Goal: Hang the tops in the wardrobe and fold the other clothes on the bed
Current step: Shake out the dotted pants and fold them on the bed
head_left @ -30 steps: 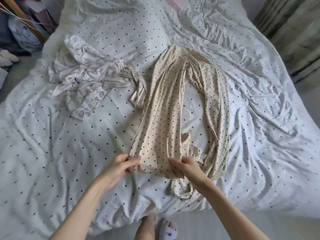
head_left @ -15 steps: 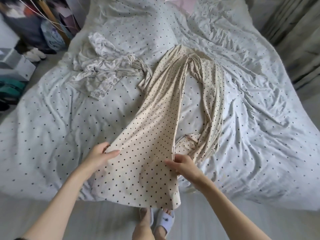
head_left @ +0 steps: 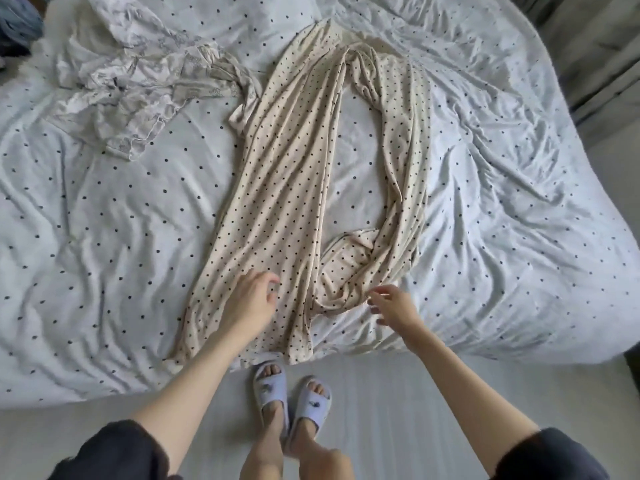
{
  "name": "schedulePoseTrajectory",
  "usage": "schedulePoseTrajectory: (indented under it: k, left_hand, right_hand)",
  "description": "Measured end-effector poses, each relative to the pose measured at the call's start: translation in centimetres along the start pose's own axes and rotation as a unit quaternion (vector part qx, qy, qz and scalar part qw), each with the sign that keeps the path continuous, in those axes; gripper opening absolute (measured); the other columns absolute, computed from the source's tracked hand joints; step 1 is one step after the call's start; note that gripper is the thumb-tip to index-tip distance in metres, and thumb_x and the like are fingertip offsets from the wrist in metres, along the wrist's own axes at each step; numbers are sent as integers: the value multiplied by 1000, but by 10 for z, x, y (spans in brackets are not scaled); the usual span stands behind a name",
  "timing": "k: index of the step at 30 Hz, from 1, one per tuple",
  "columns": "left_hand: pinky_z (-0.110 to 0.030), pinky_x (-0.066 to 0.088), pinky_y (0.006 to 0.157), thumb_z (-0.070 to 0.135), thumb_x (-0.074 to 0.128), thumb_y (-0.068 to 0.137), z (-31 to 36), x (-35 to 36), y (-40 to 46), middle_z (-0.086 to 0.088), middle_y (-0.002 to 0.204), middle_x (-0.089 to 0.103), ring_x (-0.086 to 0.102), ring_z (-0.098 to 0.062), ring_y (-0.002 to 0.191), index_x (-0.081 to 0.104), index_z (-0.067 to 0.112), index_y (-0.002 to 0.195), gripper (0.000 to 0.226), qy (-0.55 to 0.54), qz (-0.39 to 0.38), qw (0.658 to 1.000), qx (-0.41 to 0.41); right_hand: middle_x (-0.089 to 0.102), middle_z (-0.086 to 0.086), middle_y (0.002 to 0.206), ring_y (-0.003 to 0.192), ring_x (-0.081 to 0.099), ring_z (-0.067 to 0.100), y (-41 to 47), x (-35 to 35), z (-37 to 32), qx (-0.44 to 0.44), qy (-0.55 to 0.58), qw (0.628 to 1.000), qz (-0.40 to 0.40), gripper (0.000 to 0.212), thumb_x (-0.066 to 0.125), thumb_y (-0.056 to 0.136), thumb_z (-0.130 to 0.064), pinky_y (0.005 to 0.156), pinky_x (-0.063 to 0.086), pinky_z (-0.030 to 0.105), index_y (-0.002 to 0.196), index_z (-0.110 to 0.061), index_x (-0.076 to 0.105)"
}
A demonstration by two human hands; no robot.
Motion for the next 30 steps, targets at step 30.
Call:
schedulePoseTrajectory:
  k: [30]
  left_hand:
    - [-50,55,82,12,46,97,65,74,-96,-12,95,71,70,-32,76,60,8,101,15,-381,-72,900,-198]
  right_hand:
    - [69,23,86,71,63,31,-16,-101,55,-58,73,991,-101,26,62,88,-22,74,52,36,88,4,67]
Point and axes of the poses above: each hand's wrist, its own y-axis towards the middle knuckle, its own x-axis out of the palm, z = x × y, the point moved 10 cm from there along y, towards the middle knuckle
